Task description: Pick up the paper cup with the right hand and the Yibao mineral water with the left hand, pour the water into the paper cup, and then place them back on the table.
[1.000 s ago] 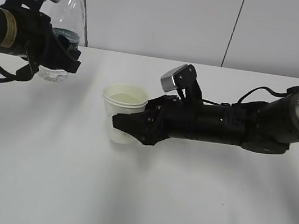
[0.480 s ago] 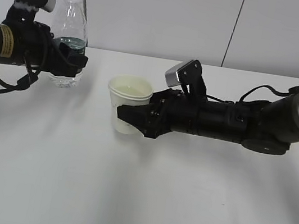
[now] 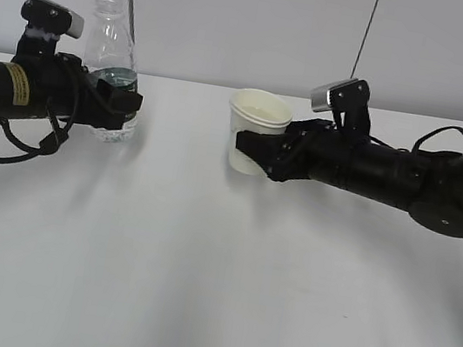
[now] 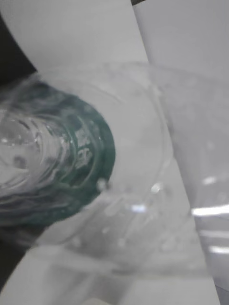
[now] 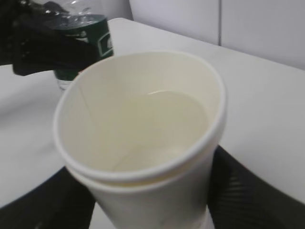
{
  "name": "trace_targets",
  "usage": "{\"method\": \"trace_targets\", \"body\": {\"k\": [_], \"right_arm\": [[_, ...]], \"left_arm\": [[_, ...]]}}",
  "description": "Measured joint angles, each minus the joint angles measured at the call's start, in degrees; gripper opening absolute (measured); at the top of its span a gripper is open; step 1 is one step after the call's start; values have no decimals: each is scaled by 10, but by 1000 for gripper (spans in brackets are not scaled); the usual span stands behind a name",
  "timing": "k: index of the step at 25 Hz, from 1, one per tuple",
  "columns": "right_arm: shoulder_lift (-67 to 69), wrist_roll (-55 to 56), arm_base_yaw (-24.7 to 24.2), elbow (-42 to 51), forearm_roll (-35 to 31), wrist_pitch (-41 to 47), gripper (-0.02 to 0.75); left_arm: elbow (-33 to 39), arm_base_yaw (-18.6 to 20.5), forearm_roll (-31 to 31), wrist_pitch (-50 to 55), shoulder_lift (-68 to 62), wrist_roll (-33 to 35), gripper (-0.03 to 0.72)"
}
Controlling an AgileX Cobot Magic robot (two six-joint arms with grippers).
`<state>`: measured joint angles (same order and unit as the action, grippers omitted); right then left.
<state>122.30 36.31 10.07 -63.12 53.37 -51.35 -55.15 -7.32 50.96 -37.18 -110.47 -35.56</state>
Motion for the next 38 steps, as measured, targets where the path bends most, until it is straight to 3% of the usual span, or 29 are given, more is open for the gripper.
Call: {"method": "trace_targets", "body": {"k": [16,38], "right_arm": [[16,-63,-77,0,-82,2,506],[89,-148,-82,1,-191,0,506]], "left_arm": [[0,1,-51,-44,-38,53,321],[-1,1,-131,-81,-106,141,321]]}}
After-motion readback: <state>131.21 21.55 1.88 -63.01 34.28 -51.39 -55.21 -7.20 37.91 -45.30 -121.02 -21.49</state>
